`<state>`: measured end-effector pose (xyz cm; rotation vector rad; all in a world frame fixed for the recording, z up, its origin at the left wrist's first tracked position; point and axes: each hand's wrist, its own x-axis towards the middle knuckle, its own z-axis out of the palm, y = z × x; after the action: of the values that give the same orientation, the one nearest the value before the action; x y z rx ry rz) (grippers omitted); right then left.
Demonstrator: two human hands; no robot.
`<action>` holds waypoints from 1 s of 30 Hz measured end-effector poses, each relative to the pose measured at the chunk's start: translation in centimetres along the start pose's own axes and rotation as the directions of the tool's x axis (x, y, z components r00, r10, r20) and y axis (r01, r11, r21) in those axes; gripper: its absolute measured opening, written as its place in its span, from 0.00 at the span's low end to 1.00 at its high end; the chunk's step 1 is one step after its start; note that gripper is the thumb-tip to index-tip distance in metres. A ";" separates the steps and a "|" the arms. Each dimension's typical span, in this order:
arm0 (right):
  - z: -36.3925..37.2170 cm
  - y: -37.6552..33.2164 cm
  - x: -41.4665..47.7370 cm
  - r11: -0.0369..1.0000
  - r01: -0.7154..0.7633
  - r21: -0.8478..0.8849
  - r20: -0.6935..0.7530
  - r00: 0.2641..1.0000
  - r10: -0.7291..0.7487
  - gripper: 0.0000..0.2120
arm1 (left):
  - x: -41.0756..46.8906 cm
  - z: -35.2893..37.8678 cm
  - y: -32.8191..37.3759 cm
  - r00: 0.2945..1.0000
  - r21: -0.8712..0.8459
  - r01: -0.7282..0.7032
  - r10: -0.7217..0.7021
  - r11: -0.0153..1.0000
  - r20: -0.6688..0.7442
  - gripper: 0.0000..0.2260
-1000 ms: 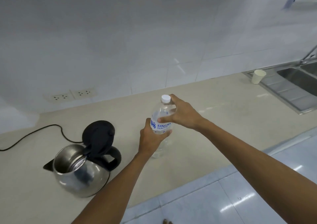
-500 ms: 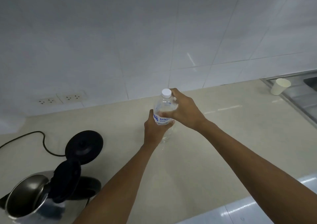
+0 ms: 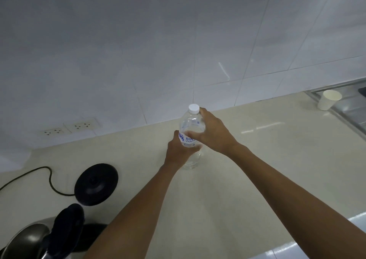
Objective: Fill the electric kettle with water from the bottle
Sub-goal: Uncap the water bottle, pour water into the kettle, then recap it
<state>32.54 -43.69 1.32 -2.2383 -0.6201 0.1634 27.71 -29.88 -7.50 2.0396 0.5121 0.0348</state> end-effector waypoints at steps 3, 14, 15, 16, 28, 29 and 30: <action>-0.3 -0.5 -0.7 0.998 -0.049 -0.040 0.022 0.999 0.050 0.38 | -0.1 -1.5 0.2 0.993 0.097 0.019 -0.031 0.995 0.116 0.34; -3.6 -4.6 -6.1 0.837 -0.135 -0.530 0.037 0.983 0.182 0.49 | -5.9 -9.7 5.4 0.977 0.744 -0.210 0.153 0.634 0.146 0.52; -3.7 -5.3 -6.9 0.817 -0.134 -0.560 0.034 0.982 0.185 0.49 | -6.7 -10.6 5.9 0.976 0.772 -0.214 0.158 0.598 0.149 0.54; -3.8 -6.0 -7.6 0.804 -0.143 -0.577 0.030 0.980 0.196 0.49 | -7.6 -11.5 6.1 0.975 0.790 -0.218 0.162 0.573 0.152 0.54; 0.1 -18.6 -15.4 0.731 0.004 -0.683 0.100 0.991 0.088 0.54 | -19.5 -25.3 3.3 0.978 0.790 -0.182 0.194 0.585 0.081 0.53; 0.9 -19.6 -15.7 0.723 0.035 -0.690 0.124 0.990 0.070 0.56 | -20.4 -26.5 2.6 0.979 0.787 -0.171 0.190 0.592 0.070 0.53; 1.8 -20.6 -15.9 0.716 0.064 -0.695 0.143 0.988 0.050 0.57 | -21.3 -27.7 1.7 0.981 0.783 -0.160 0.182 0.601 0.060 0.53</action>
<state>10.25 -38.48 13.89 -2.9835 -0.8824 0.1024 2.47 -15.51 11.96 2.9735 0.3642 -0.0631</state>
